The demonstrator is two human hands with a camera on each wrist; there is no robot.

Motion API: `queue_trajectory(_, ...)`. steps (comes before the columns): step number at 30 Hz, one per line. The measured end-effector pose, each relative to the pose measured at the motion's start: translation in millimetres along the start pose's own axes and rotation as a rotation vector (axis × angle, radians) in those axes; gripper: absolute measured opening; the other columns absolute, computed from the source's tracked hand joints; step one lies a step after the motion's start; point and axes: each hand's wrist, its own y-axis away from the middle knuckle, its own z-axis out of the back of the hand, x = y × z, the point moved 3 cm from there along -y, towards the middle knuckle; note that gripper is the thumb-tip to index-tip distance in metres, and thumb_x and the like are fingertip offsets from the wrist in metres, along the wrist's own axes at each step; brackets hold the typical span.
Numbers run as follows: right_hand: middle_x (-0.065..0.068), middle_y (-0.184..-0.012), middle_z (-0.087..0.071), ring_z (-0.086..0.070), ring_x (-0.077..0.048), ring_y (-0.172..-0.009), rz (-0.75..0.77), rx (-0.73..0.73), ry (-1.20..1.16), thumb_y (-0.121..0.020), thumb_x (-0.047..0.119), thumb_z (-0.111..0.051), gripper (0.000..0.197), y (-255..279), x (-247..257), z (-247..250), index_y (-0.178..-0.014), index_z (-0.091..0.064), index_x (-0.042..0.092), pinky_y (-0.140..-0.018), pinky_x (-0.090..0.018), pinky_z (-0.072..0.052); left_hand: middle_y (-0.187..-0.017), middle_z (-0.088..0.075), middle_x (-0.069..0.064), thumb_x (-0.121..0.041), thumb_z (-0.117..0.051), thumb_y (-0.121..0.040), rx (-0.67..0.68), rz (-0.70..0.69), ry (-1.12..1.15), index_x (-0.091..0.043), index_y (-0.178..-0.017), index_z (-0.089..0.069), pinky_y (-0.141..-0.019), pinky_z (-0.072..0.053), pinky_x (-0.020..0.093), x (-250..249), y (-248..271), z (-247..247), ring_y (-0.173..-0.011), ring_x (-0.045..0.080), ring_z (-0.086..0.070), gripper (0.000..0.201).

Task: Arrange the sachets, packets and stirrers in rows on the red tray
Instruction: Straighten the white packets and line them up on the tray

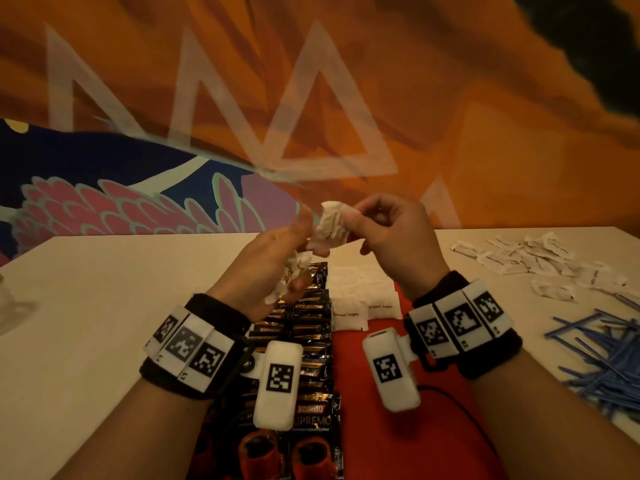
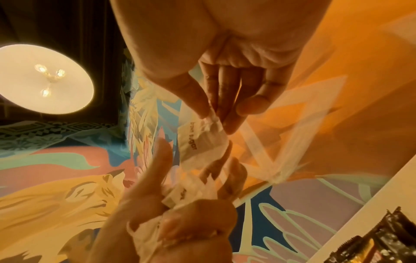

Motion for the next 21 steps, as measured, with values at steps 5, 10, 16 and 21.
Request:
queue_trajectory(5,-0.009,-0.074,-0.072,-0.069,-0.013,-0.064,-0.029,0.031,-0.046,-0.09,0.01,-0.068,0.013,1.8,2.0,-0.2,-0.081,-0.06,0.015,-0.053,-0.02,-0.047,-0.062,-0.061,-0.01,-0.035,-0.067,-0.087,-0.188,-0.211,-0.214,-0.014,-0.102,-0.073,-0.047,-0.032,0.026,-4.9,1.3,-0.4,-0.049,0.011,-0.044,0.026)
queue_trajectory(10,-0.01,-0.086,-0.069,-0.066,-0.019,-0.075,-0.13,0.028,-0.245,-0.087,0.008,-0.071,0.012,3.0,0.8,-2.1,-0.089,-0.059,0.012,-0.061,-0.032,-0.049,-0.066,-0.063,-0.007,-0.033,-0.069,-0.083,-0.231,-0.243,-0.146,-0.014,-0.099,-0.073,-0.047,-0.031,0.026,-4.6,1.1,-1.5,-0.05,0.011,-0.043,0.025)
queue_trajectory(16,-0.008,-0.082,-0.073,-0.066,-0.011,-0.07,-0.002,0.162,-0.066,-0.08,0.005,-0.078,0.015,5.3,2.3,-4.6,-0.087,-0.069,0.013,-0.06,-0.019,-0.048,-0.08,-0.064,0.005,-0.028,-0.07,-0.088,-0.246,-0.216,-0.182,-0.015,-0.096,-0.072,-0.049,-0.034,0.027,-0.5,-0.9,-0.6,-0.051,0.014,-0.045,0.016)
queue_trajectory(21,-0.007,-0.079,-0.073,-0.063,-0.007,-0.061,0.009,0.269,0.077,-0.082,0.008,-0.077,0.01,4.5,3.8,0.4,-0.092,-0.076,0.005,-0.057,-0.019,-0.048,-0.067,-0.064,0.002,-0.027,-0.07,-0.088,-0.266,-0.244,-0.212,-0.016,-0.088,-0.075,-0.044,-0.033,0.025,-5.0,0.9,0.9,-0.048,0.013,-0.042,0.011)
